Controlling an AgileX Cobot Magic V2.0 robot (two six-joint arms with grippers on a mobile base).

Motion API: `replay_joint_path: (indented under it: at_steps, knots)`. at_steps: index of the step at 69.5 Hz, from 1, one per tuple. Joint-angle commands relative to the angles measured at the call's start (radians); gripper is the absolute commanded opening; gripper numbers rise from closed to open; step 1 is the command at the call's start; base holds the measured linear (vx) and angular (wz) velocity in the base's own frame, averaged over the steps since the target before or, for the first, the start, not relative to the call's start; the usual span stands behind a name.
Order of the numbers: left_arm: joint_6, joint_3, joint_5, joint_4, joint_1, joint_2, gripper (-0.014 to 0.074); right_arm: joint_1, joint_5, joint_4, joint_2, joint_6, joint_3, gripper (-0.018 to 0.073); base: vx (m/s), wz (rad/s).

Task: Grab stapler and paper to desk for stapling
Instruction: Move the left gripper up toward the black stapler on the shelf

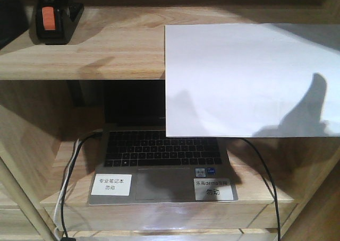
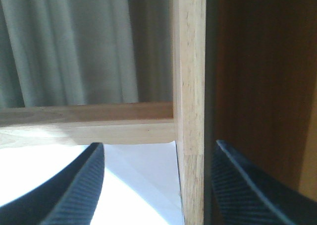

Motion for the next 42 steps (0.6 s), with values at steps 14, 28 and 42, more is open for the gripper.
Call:
replay_joint_path:
  at_steps: [14,28,42]
  knots:
    - [-0.261,-0.227,-0.04,0.237,-0.003,0.219,0.068,-0.007,-0.069,-0.002,0.009,-0.006,-0.028,0.0441,0.0,0.0]
    - [-0.444,-0.416,0.091,0.411,-0.004,0.365,0.068,-0.007,-0.069,-0.002,0.009,-0.006,-0.028,0.0441,0.0,0.0]
    - [-0.56,-0.617,0.326,0.512,-0.003,0.509,0.068,-0.007,-0.069,-0.002,0.009,-0.006,-0.028,0.0441,0.0,0.0]
